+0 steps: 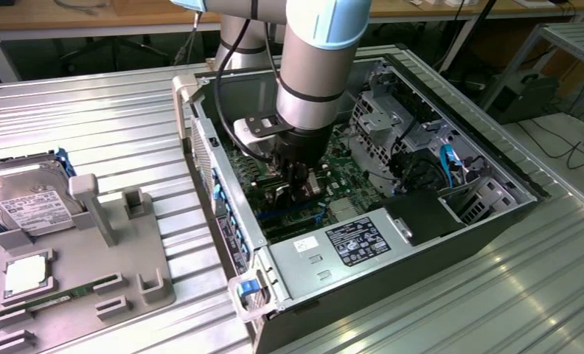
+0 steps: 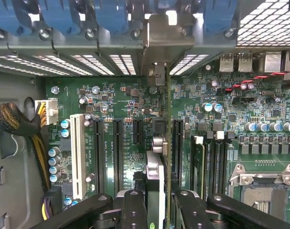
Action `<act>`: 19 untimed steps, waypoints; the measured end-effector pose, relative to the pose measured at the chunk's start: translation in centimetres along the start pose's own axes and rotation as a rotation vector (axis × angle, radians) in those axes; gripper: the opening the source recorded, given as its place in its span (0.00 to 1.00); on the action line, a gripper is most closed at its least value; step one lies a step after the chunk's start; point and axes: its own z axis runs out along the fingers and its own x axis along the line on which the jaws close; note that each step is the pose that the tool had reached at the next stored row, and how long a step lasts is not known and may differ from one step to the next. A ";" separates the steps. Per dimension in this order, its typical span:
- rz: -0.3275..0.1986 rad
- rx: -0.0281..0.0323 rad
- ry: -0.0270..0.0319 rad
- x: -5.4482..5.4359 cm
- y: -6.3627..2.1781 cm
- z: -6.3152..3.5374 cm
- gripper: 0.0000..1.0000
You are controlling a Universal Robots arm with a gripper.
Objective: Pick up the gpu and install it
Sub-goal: 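Insert the gpu into the slot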
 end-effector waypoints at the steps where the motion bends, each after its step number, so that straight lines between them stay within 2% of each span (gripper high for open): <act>1: 0.000 -0.0001 0.0000 0.0 0.00 0.01 0.28; 19: 0.000 0.0013 -0.0001 0.0 0.04 0.02 0.28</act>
